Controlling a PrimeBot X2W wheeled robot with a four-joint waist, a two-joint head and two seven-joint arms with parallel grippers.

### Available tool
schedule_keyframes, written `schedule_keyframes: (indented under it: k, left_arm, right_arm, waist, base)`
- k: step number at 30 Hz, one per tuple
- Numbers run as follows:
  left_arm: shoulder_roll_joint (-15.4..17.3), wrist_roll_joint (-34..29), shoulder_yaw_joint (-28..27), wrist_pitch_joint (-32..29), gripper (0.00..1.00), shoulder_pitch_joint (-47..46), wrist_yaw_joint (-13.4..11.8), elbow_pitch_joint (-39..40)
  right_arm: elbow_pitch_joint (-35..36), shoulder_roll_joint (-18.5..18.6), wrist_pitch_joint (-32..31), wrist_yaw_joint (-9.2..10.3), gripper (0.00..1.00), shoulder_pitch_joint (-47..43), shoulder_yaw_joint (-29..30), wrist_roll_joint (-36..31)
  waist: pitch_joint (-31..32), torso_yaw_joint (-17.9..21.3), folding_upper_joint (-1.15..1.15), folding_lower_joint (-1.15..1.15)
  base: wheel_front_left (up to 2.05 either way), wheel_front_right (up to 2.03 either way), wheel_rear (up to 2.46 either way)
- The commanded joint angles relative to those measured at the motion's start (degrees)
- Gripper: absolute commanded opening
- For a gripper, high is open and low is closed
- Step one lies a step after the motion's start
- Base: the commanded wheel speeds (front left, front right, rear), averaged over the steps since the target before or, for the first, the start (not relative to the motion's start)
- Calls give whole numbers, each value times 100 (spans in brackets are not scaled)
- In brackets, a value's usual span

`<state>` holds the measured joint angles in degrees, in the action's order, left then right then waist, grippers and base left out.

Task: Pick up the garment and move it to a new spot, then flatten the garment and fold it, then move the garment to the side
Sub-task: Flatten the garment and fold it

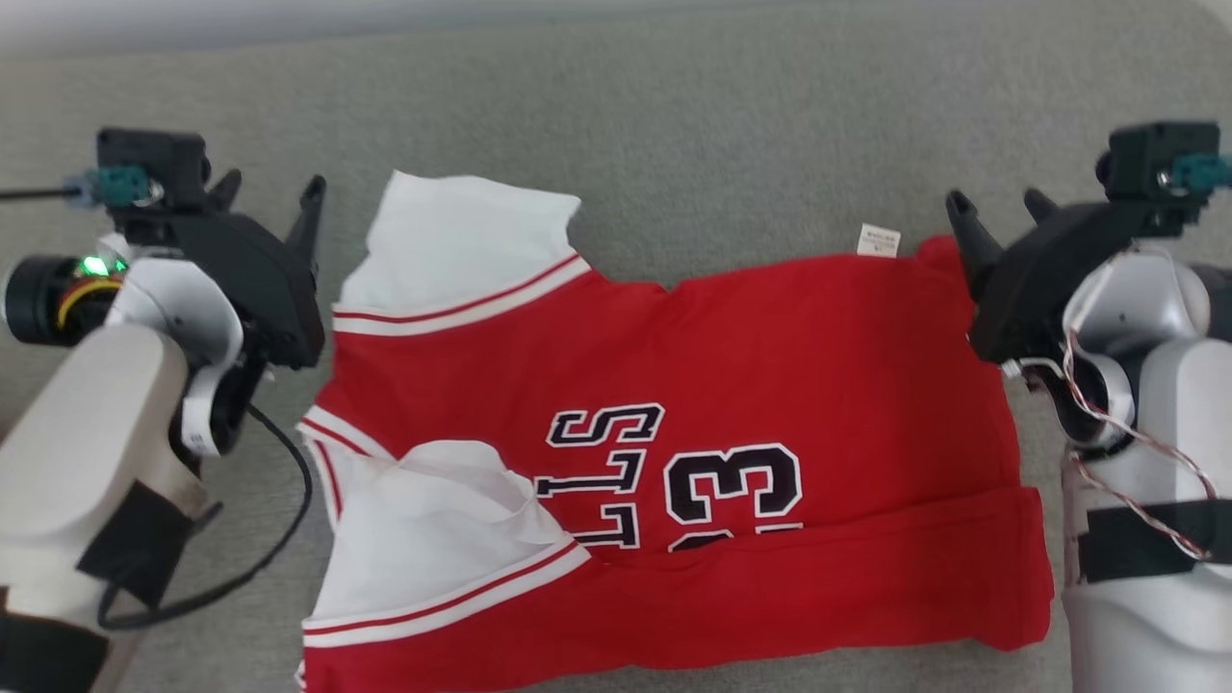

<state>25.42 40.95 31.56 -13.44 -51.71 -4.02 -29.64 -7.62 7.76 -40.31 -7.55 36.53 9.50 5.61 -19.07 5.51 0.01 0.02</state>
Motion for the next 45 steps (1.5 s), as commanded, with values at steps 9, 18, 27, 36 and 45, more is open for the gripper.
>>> schedule_keyframes:
  k: [9,18,27,36,45]
  left_arm:
    - [-49,41,87,-361,100,-708,321,-689]
    - [40,-69,290,-782,100,-931,343,-954]
    - [90,-101,511,-1396,0,-1010,363,-1120]
    - [243,60,512,-1794,0,-1105,463,-968]
    - [377,110,463,-1861,0,-1115,350,-512]
  right_arm:
    - [-383,-53,254,10,100,551,-208,32]
    - [-539,-55,382,10,100,623,-284,15]
    - [-576,-46,344,9,100,725,-412,42]
    - [-706,35,-426,10,100,864,-380,-253]
    - [-481,-110,-678,10,100,1021,-279,-484]
  waist:
    - [-816,603,-1,-2]
    - [-878,674,-1,-2]
    - [-938,757,-1,-2]
    - [-1052,745,-1,-2]
    - [-1084,622,-1,-2]
  base:
    - [0,0,0]
    - [0,0,0]
    - [0,0,0]
    - [0,0,0]
    - [0,0,0]
